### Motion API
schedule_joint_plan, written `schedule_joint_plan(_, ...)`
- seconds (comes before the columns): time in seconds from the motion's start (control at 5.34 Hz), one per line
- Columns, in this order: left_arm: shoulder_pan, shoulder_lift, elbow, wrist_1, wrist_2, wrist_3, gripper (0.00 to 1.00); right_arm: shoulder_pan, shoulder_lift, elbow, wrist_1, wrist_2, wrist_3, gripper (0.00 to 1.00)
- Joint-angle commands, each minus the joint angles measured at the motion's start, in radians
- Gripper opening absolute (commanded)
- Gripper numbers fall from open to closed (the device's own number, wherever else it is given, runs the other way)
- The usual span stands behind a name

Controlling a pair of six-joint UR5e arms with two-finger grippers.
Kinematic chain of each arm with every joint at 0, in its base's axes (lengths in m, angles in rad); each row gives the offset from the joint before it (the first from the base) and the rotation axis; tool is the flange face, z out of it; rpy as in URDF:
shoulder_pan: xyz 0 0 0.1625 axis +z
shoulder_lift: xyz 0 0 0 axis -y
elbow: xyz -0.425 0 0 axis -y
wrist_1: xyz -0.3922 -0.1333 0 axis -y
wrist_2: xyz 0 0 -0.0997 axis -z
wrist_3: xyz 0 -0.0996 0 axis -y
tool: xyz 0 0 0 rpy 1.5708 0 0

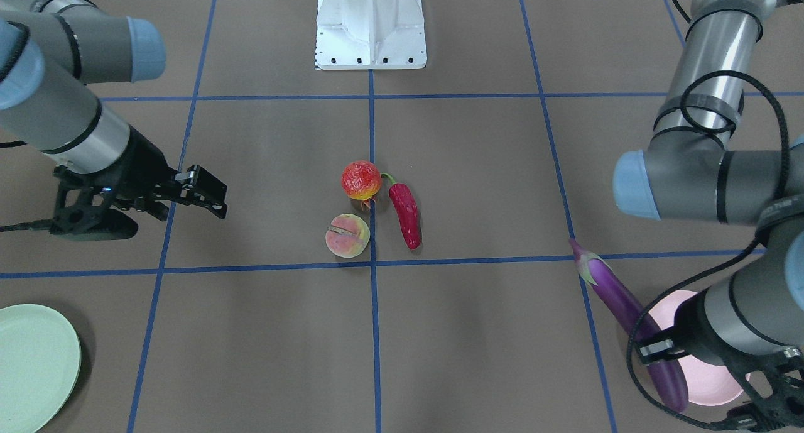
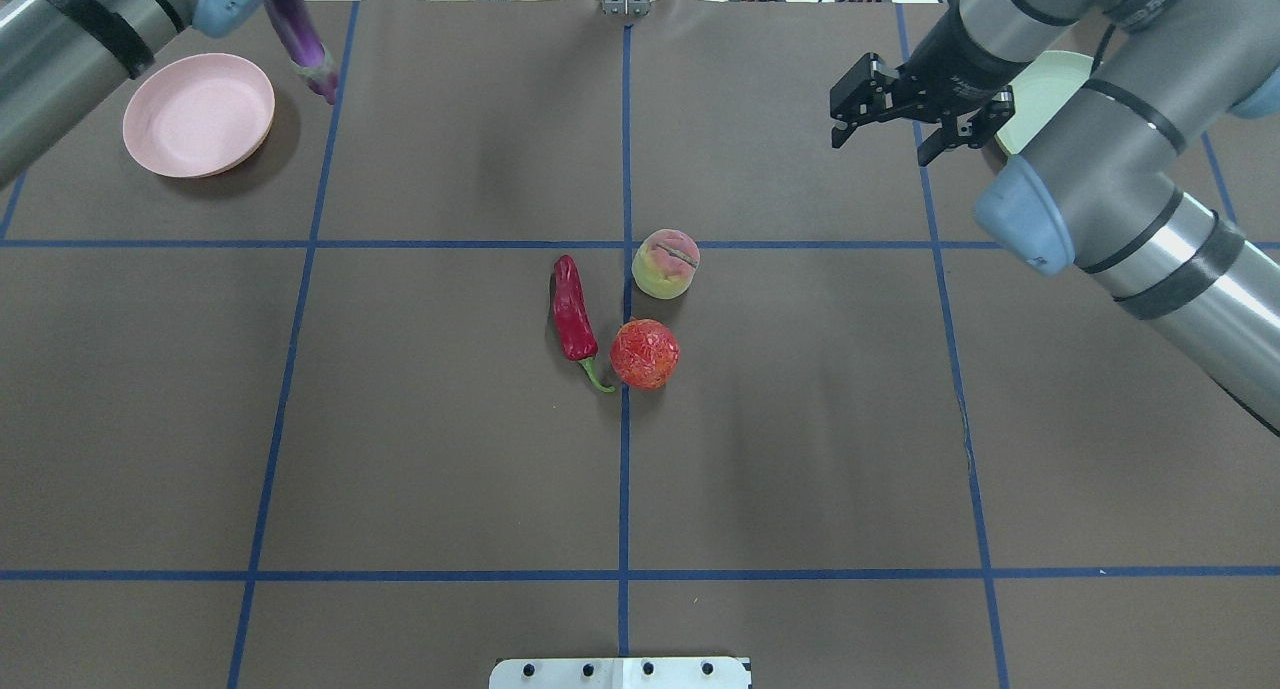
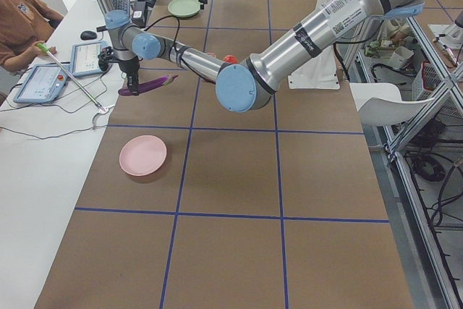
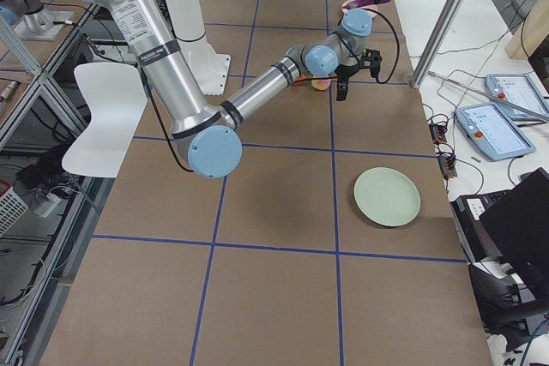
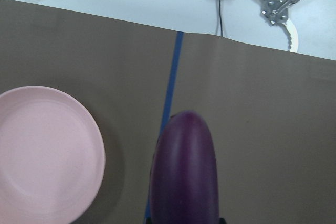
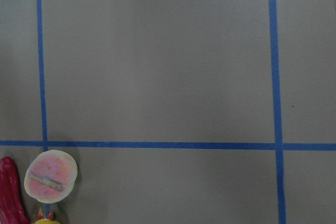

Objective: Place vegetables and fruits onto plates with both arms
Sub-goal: 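Carry the eggplant toward the pink plate while the right arm reaches for the peach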

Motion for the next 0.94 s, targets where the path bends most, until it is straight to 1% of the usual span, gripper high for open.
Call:
schedule_joint_plan(0.0, -0.054, 0.005, 0.151, -0.093, 0.005, 0.127, 0.00, -0.083, 0.176, -0.179, -0.001, -0.068, 0.154, 1.00)
schedule_joint_plan(0.19, -0.057, 0.008, 0.199, -0.146, 0.010, 0.130, 0.00, -0.130, 0.201, -0.221, 0.000, -0.124, 0.177, 1.00)
schedule_joint_plan(0.37, -0.074, 0.020, 0.217, -0.154, 0.063, 0.186, 0.00, -0.172, 0.264, -0.296, 0.002, -0.154, 0.190, 1.00)
schedule_joint_plan(0.56, -0.077, 0.032, 0.229, -0.160, 0.094, 0.204, 0.00, -0.218, 0.298, -0.347, 0.011, -0.202, 0.220, 1.00)
schedule_joint_plan(0.75, -0.083, 0.034, 0.246, -0.184, 0.096, 0.205, 0.00, -0.262, 0.294, -0.363, 0.016, -0.239, 0.231, 1.00)
